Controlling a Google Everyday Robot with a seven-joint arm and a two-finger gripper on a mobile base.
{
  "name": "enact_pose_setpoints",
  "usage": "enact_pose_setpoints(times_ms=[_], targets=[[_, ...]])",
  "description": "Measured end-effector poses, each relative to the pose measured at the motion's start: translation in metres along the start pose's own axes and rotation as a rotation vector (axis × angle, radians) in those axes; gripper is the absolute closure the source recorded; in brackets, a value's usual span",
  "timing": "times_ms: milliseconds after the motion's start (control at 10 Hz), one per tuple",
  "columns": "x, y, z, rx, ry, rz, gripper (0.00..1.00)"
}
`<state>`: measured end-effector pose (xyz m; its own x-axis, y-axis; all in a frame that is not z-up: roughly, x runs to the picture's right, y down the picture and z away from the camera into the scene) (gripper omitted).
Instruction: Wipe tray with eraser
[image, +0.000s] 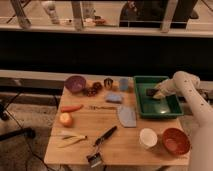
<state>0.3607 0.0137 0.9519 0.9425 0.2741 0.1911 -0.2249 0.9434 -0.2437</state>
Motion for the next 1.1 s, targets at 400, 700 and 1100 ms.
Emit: enact_pose_setpoints(times_ms=[400, 700, 1100], targets=[[-0.018, 0.012, 0.008, -0.094, -0.057, -0.02, 1.0], [-0.022, 0.003, 0.014, -0.082, -0.064, -0.035, 1.0], [-0.027, -0.014, 0.027, -0.053, -0.057, -0.05, 1.0]])
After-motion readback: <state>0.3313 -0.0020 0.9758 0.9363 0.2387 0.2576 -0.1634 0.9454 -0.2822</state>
